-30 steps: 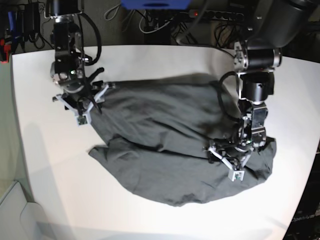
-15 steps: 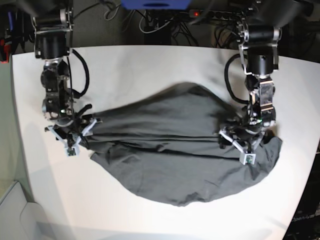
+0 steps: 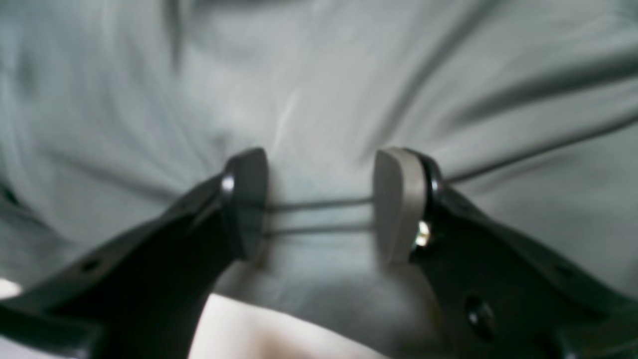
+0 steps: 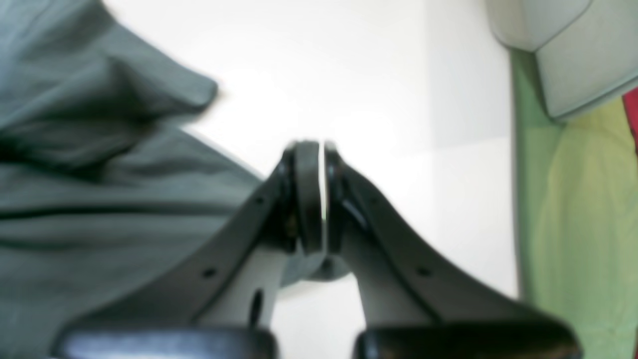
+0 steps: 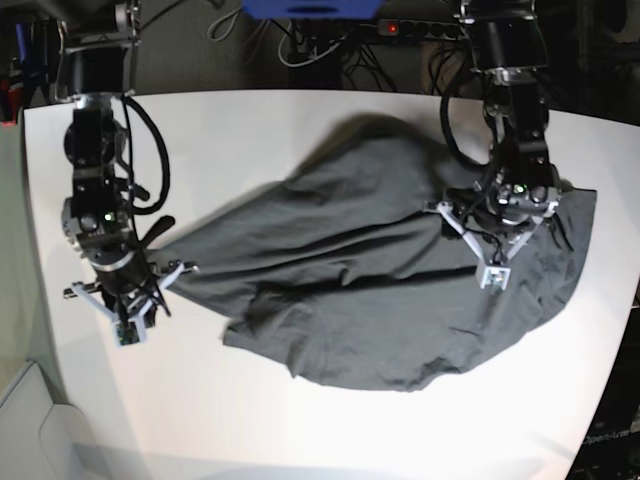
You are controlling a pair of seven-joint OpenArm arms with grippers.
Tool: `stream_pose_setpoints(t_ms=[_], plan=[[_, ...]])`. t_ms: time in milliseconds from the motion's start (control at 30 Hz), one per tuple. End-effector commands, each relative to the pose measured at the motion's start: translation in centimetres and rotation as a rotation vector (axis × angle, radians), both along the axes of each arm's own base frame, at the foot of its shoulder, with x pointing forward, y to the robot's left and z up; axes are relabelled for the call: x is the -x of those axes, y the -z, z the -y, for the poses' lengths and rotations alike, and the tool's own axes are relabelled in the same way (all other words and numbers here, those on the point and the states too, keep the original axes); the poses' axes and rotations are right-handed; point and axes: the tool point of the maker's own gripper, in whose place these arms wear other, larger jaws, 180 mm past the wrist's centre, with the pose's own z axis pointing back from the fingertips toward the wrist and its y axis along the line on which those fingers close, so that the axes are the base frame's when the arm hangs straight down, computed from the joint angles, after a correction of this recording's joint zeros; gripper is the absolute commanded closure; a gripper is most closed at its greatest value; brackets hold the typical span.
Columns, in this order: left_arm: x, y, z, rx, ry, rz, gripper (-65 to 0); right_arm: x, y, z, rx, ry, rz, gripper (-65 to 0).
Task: Layout the t-shirt on the table in an organized manner, then fold the t-shirt properly
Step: 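Grasp the grey shirt fabric with both grippers at opposite edges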
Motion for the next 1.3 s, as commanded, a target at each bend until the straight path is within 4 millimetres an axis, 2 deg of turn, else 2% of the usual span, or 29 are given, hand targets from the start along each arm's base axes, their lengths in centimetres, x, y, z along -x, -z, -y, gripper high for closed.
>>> stream_pose_setpoints(t_ms=[0, 133, 233, 367, 467, 533, 633, 767, 900, 1100, 1267], plan=[[-1.4, -2.3, -0.1, -0.009, -0.004, 0.069, -33.7, -0.2, -2.4, 0.1, 0.015, -0.003, 0.062, 0.0], [-1.9, -4.4, 0.4, -0.009, -0.001, 0.121, -33.7, 3.0, -2.6, -1.6, -0.002, -0.002, 0.003, -0.8], [-3.1, -5.6, 1.0, 0.002, -0.001, 0.161, -33.7, 5.5, -0.9, -2.9, -0.040, 0.008, -0.090, -3.7], [-4.7, -5.0, 0.6, 0.013, -0.011, 0.142, -33.7, 8.1, 1.4, -5.4, -0.119, 0.013, -0.182, -12.1], [-6.3, -3.9, -0.9, 0.003, -0.020, 0.120, -33.7, 8.5, 1.9, -6.9, -0.174, 0.018, -0.204, -22.2], [-6.5, -3.0, -2.0, -0.009, -0.028, 0.101, -33.7, 8.4, 1.8, -7.8, -0.206, 0.019, -0.203, -29.0], [-6.6, -1.8, -3.4, -0.023, -0.037, 0.083, -33.7, 8.2, 1.5, -8.7, -0.237, 0.019, -0.195, -34.8], [-6.2, -0.5, -4.7, -0.039, -0.046, 0.063, -33.7, 8.0, 1.3, -9.7, -0.280, 0.024, -0.193, -36.0], [-5.8, 0.1, -5.0, -0.040, -0.048, 0.054, -33.7, 8.2, 3.2, -10.8, -0.312, 0.027, -0.250, -36.1], [-5.1, 0.8, -5.1, -0.042, -0.048, 0.034, -33.7, 9.2, 7.0, -11.4, -0.318, 0.030, -0.366, -36.2], [-4.9, 0.9, -5.0, -0.042, -0.047, 0.035, -33.7, 9.6, 8.0, -11.4, -0.315, 0.032, -0.396, -36.2]])
